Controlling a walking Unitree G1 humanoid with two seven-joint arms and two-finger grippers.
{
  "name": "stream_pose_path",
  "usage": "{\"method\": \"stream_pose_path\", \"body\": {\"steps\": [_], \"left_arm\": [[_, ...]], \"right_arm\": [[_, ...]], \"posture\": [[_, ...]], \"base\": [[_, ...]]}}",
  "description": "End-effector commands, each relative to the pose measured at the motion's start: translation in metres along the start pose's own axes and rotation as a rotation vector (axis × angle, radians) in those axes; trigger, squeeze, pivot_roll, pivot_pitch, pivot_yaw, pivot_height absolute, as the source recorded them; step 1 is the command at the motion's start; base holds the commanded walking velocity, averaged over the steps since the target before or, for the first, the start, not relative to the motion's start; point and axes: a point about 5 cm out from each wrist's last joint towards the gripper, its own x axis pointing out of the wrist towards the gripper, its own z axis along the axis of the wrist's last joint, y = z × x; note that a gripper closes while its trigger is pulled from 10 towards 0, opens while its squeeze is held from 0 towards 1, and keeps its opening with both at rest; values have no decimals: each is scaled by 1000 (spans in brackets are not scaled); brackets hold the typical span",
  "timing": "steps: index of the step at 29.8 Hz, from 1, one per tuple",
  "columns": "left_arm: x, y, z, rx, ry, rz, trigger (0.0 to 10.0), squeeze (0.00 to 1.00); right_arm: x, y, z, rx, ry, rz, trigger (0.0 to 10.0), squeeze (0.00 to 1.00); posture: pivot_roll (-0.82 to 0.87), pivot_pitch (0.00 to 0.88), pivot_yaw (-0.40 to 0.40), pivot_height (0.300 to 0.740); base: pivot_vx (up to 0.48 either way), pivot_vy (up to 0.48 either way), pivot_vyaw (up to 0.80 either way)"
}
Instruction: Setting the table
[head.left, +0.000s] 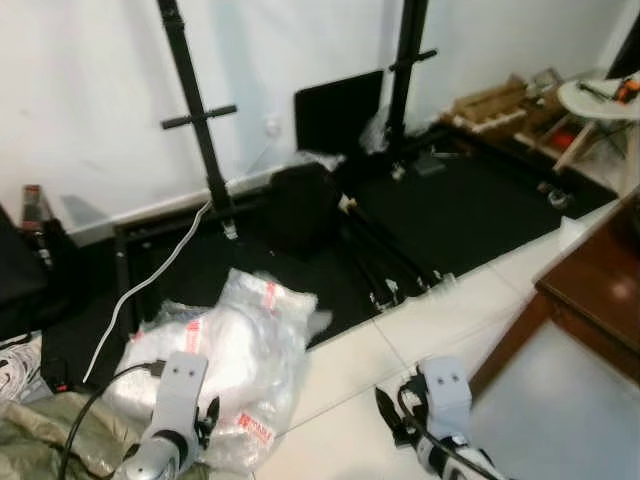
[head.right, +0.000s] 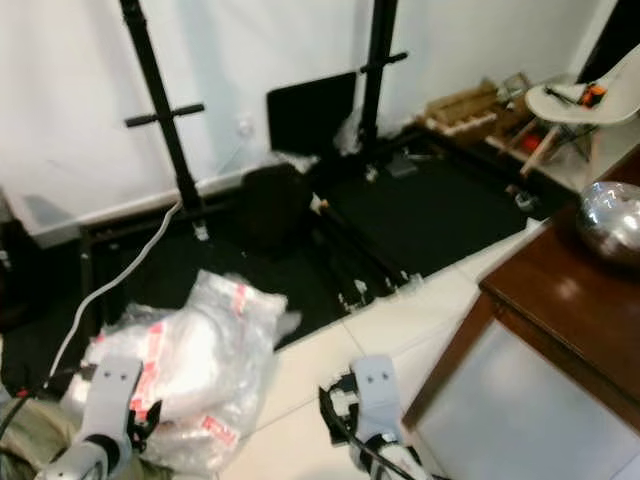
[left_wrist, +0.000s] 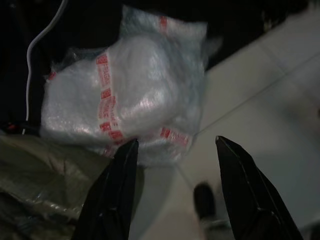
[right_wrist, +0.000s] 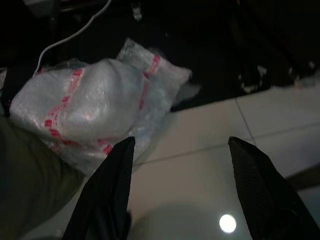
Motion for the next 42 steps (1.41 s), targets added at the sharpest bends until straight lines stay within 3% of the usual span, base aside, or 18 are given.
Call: {"method": "stream_pose_path", "body": {"steps": [1,42], "left_arm": [[-1,5,-9,4,30,12,10000,0],[3,3,-9,-1,13,8,10000,0]], "right_arm": [[0,3,-2,13,-2,11,10000,35],[2,4,-6,12,-14,29,10000,86]], "posture": [[-58,4,80,740],[-58,0,76,740]], "base": [[0,0,744],[0,0,745]]}}
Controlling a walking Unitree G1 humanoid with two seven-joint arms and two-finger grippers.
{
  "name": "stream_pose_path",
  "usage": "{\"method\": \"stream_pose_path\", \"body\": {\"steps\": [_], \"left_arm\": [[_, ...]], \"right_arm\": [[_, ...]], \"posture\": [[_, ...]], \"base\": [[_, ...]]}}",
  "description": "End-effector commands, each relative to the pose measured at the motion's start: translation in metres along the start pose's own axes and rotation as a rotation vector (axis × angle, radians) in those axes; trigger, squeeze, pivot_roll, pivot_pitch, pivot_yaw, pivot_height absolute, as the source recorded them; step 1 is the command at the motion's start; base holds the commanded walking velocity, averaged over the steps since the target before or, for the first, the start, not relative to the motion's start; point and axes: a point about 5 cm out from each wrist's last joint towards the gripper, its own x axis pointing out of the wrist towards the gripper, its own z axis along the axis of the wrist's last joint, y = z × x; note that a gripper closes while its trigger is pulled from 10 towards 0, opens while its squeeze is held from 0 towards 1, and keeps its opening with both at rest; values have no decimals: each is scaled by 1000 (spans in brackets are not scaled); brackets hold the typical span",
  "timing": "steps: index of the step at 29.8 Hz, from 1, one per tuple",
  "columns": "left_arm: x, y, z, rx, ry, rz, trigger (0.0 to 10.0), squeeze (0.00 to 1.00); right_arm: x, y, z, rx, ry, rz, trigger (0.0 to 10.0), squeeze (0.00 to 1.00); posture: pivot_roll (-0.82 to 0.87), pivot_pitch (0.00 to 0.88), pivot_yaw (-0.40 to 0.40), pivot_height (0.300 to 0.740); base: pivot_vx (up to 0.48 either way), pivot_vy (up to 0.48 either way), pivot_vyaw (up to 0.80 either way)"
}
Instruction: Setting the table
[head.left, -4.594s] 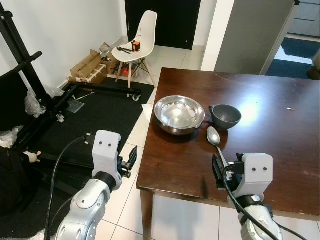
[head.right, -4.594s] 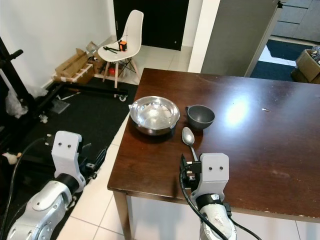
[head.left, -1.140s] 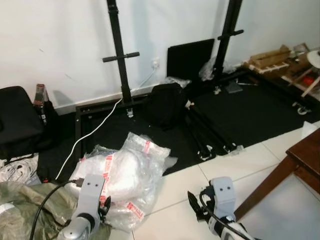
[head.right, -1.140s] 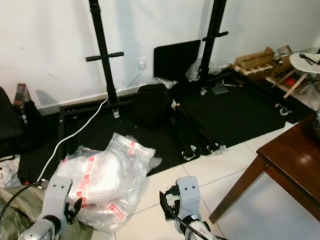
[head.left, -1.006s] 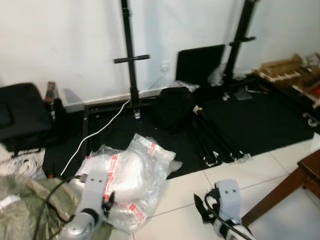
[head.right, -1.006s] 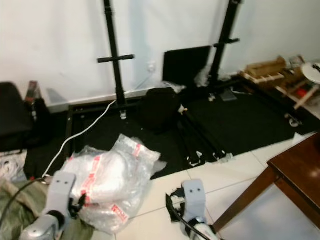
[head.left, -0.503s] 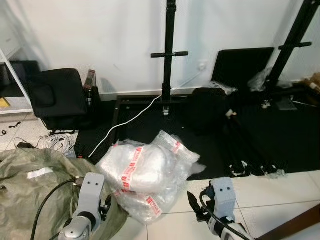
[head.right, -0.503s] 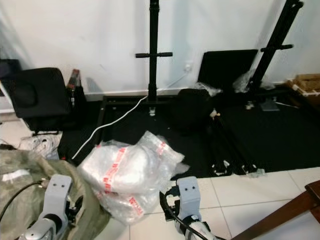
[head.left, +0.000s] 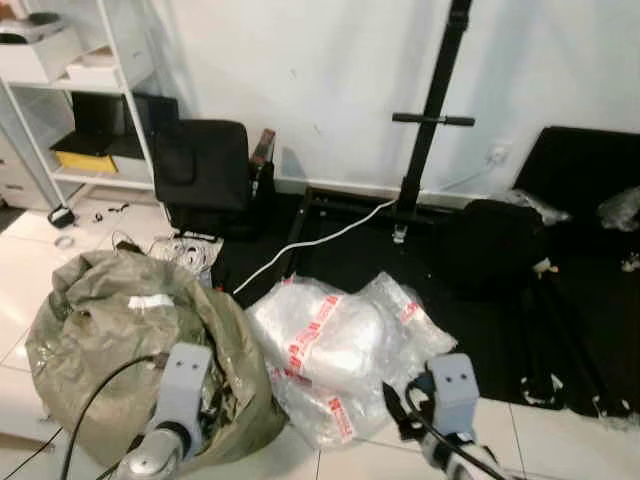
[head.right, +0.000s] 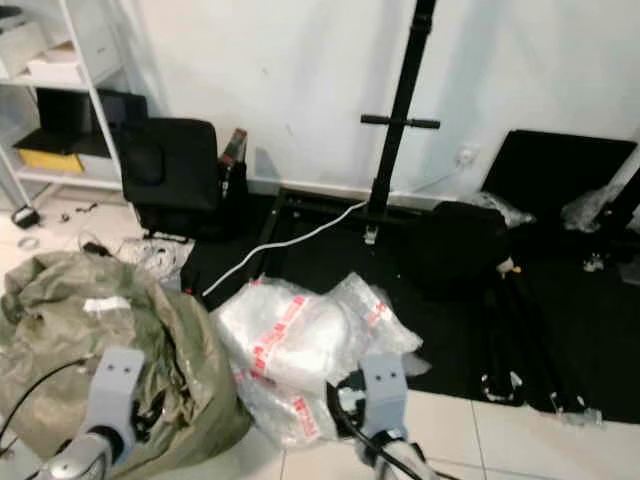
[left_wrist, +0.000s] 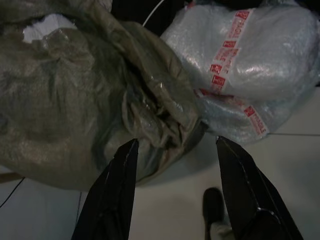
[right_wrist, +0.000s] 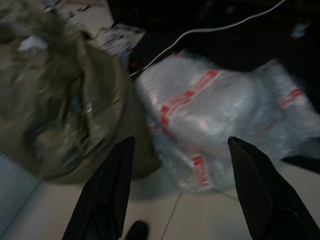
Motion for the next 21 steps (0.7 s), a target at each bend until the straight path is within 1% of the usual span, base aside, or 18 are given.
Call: {"method": "stream_pose_path", "body": {"steps": [1,21], "left_arm": [[-1,-1,-5,5,20,-7,10000,0],[1,-2,-5,10,17,-14,10000,0]], "right_arm": [[-3,-2,-6,5,21,-10,10000,86],[-2,-2,-7,2,22,0,10000,90]], "posture": [[-58,0,76,740],[-58,0,75,740]], "base": [[0,0,744],[0,0,744]]}}
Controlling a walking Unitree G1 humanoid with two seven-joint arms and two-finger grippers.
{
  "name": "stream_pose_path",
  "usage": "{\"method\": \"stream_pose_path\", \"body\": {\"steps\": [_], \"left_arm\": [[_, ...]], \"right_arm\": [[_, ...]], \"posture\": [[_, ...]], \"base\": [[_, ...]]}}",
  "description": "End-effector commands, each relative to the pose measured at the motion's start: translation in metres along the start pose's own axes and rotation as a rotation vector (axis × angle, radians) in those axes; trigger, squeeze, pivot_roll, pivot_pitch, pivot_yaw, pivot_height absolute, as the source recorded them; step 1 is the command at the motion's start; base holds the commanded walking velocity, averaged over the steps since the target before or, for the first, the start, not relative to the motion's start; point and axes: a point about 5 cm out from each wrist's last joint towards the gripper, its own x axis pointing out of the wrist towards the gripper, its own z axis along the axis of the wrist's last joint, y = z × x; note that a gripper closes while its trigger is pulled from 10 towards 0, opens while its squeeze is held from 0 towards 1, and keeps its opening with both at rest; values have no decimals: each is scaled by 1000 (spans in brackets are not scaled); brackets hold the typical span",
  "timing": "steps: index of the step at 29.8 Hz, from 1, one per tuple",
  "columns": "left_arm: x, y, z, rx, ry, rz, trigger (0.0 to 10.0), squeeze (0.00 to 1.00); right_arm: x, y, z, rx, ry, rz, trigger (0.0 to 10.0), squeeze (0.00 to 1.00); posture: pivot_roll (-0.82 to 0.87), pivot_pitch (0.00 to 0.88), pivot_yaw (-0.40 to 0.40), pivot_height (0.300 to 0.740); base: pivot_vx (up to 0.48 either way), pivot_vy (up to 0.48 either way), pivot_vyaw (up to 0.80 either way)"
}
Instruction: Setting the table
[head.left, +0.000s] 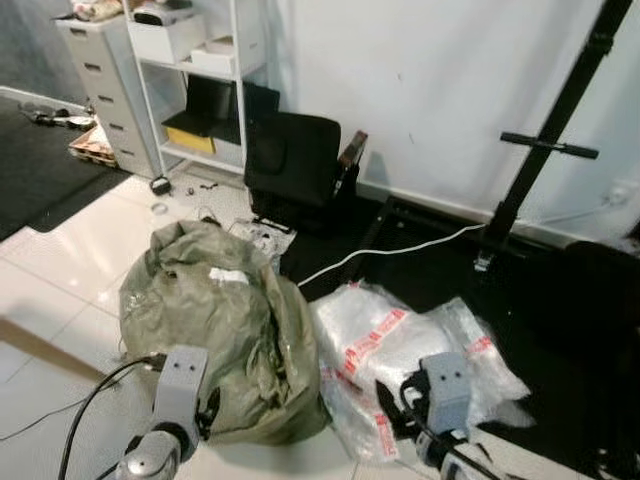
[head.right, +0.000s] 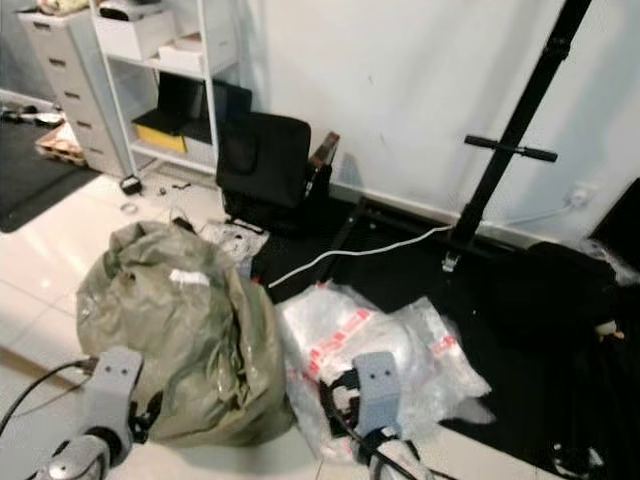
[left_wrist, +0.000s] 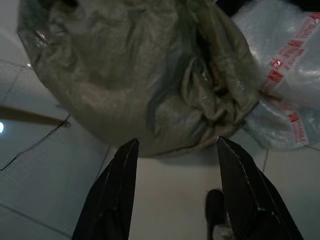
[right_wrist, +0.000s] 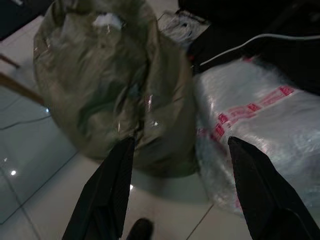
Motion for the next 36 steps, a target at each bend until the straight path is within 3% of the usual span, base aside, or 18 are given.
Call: {"method": "stream_pose_path", "body": {"steps": [1,36], "left_arm": [[-1,0,-6,6,24,0,10000,0],[-1,0,-6,7,26,-2,10000,0]], "right_arm": [[-2,-2,-4,5,16,-10,10000,90],[-3,-2,-6,12,19,-11,10000,98]], "posture": [[-58,0,75,740],[-56,0,81,740]], "base": [[0,0,744],[0,0,744]]}}
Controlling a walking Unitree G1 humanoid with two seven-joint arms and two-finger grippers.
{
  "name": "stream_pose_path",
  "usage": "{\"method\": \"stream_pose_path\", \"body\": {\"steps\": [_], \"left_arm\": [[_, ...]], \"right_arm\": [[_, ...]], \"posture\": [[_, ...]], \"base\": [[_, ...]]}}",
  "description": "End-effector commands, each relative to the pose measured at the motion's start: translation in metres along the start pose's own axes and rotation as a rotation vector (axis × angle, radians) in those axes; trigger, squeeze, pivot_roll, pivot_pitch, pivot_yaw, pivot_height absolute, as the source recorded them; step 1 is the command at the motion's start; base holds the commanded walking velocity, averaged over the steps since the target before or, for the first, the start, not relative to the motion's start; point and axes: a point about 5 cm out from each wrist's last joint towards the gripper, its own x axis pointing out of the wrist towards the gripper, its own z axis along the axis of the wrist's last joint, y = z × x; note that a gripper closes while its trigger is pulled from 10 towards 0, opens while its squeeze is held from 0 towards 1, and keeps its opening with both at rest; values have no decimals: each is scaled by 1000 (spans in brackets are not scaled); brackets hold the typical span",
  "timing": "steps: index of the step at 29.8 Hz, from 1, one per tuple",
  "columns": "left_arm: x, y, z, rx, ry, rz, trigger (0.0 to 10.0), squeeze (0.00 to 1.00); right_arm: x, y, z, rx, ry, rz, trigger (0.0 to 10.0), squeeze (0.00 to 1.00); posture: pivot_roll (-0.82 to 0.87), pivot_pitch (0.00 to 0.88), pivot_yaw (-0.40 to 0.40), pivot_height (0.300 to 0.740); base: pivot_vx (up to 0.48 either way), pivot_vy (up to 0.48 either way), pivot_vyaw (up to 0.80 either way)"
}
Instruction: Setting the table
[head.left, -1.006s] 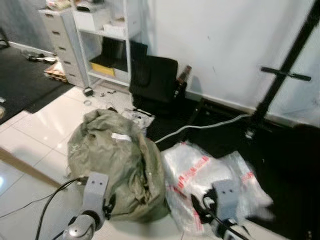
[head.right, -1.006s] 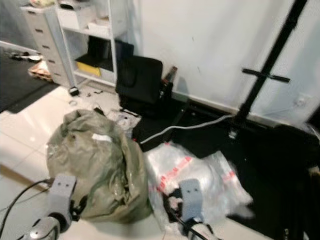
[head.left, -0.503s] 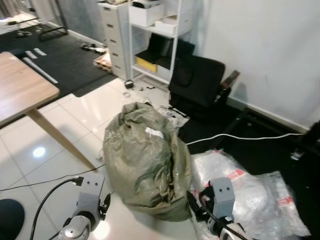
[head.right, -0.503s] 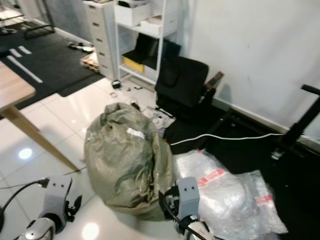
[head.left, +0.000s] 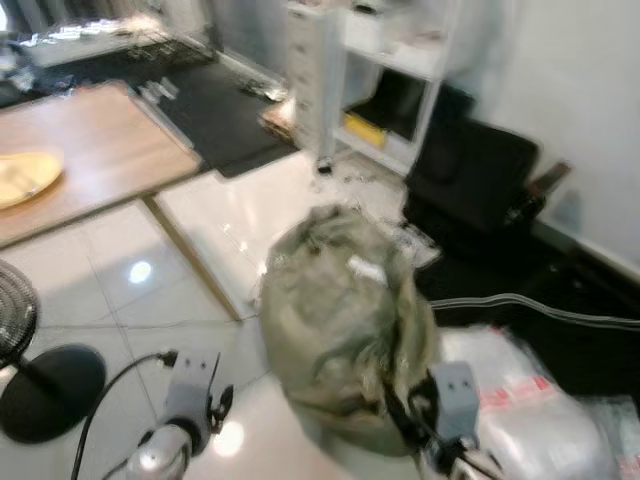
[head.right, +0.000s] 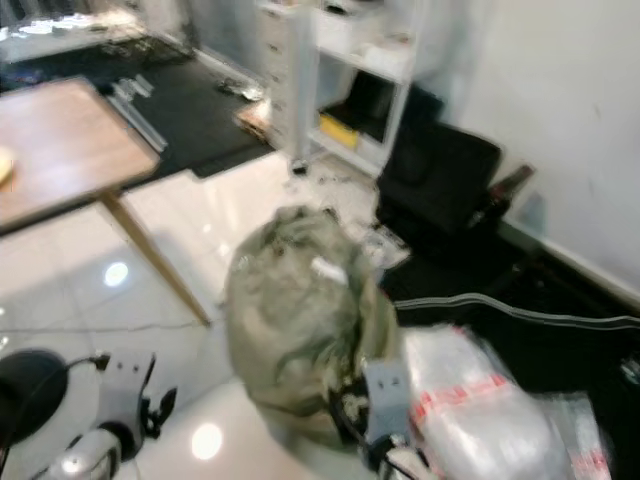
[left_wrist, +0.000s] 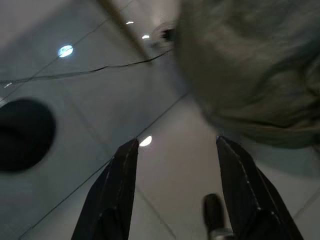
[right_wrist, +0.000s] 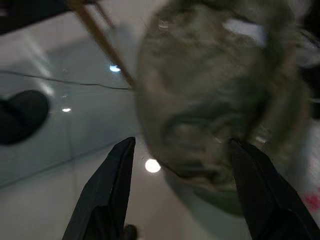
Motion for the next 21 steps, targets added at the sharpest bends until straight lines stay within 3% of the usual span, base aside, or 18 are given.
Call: {"method": "stream_pose_path", "body": {"steps": [1,21], "left_arm": [[-2,-2,-9,-1,35,-3,10000,0],[-2,-2,-8,-1,34,-3,10000,0]], "right_arm": [[-4,0,-10,8,38,2,10000,98],[-4,0,-10,7,39,4,10000,98]], "posture": [[-56,0,81,740],[-54,0,80,740]], "base": [[0,0,744],[0,0,744]]}}
